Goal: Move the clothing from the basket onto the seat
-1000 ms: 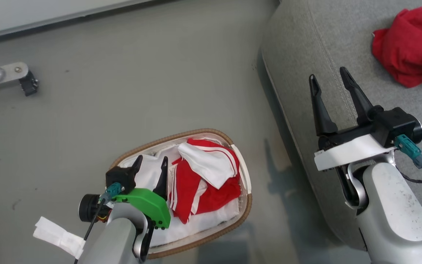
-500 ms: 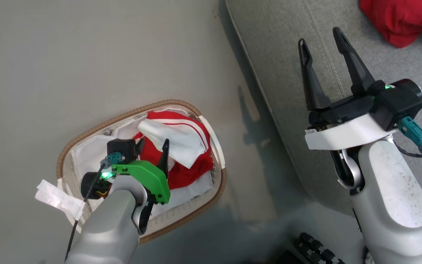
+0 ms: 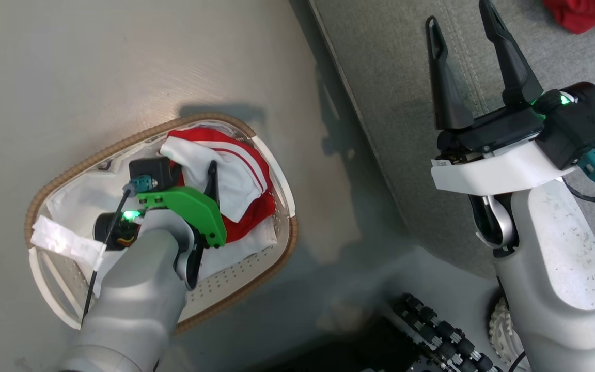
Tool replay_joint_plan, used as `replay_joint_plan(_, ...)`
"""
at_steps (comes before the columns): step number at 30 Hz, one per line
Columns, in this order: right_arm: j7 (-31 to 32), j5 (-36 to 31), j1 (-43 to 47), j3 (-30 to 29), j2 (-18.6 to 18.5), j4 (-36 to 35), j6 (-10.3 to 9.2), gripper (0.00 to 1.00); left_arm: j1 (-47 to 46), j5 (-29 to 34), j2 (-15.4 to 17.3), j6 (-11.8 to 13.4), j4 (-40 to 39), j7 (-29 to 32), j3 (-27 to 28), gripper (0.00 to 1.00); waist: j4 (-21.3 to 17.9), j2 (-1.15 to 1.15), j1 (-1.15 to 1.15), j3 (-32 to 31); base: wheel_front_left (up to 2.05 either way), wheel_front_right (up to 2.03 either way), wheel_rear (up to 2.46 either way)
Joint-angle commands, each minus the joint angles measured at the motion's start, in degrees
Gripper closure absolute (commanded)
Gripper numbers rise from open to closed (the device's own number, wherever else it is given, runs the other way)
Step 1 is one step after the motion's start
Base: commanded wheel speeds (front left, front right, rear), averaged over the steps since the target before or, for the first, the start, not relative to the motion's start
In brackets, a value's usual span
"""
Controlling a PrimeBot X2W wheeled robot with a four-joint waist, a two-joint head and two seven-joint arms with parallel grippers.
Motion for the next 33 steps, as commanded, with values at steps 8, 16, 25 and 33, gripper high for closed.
replay_joint_plan(8,-0.3,-0.3,-1.9,-1.0,0.3,-1.7,-0.08,0.0,-5.1,0.0,0.4,0.4,3.5,1.3,-3.6,0.0,-1.5,0.0,-0.01,4.8,0.0,0.0,0.0)
replay_joint_plan(16,-0.3,-1.0,-2.2,-1.4,0.4,-1.4,-0.08,0.0,-5.2,1.6,0.4,-0.3,5.5,2.2,-6.9,1.0,-0.5,0.0,-0.01,4.5,0.0,0.0,0.0)
replay_joint_plan(25,-0.3,-1.2,-0.2,-1.0,0.0,1.4,-0.08,0.0,-0.9,2.8,0.3,-1.9,3.4,-0.2,-9.6,1.0,2.3,0.0,-0.01,-3.5,0.0,0.0,0.0)
replay_joint_plan(33,-0.3,-1.2,3.6,-0.1,-1.3,4.6,-0.08,0.0,5.0,6.1,1.1,-0.7,-5.2,-0.2,-5.5,1.0,6.3,0.0,-0.01,-13.0,0.0,0.0,0.0)
